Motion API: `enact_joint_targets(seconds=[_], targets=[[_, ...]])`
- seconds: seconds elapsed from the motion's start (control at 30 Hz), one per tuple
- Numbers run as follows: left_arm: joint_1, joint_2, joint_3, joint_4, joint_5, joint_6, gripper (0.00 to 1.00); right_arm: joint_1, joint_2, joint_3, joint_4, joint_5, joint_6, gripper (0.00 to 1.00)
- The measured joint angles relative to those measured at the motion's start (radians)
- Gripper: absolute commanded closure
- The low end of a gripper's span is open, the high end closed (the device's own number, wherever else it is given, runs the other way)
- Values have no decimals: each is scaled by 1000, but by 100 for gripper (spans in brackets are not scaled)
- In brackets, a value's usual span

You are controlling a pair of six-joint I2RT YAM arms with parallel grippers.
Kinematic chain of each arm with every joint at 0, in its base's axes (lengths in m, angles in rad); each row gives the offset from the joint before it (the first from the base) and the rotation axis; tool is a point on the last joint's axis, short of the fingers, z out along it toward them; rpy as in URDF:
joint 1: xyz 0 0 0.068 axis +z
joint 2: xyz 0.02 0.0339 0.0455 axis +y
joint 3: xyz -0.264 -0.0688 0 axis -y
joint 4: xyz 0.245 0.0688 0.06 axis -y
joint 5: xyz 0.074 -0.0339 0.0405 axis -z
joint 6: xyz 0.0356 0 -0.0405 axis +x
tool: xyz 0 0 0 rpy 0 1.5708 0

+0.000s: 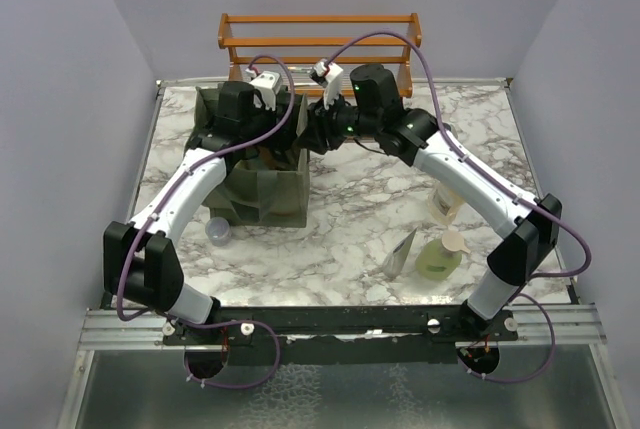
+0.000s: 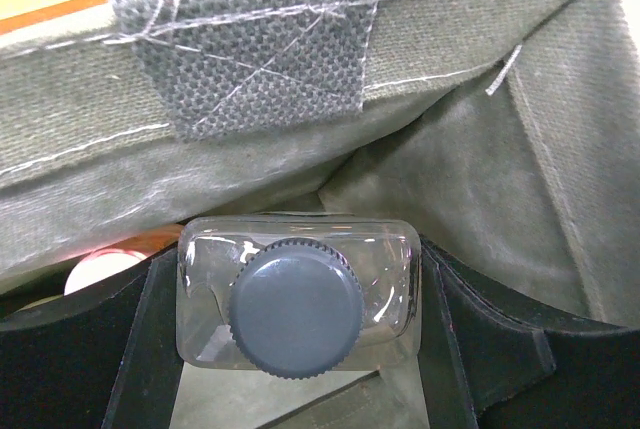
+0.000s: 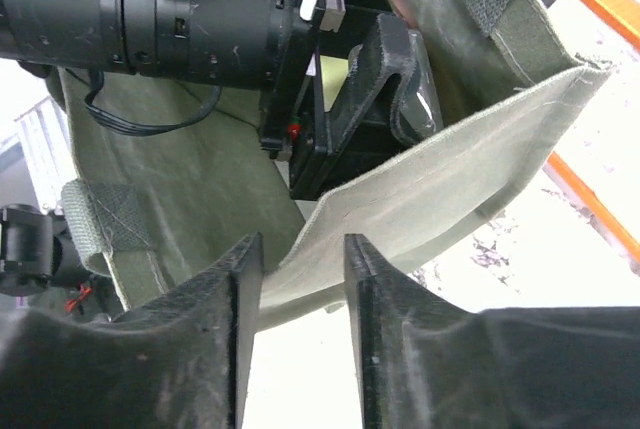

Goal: Place the personal care products into the canvas bag
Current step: Place the care product in the canvas bag.

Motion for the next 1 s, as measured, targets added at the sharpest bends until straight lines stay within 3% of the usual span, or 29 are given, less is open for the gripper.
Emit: enact_joint_targets(seconds=[0.27,0.57,1.0], targets=[[-7,25,-8,15,-6,7,100,-9,-49,-49,3,-3,-30,47],[-14,51,-20,16,-15,30,99,-31,-171,-98,16,17,-92,45],[-20,94,-91,38,-25,72,86,-132,-251,-174,29,21,-128,44]])
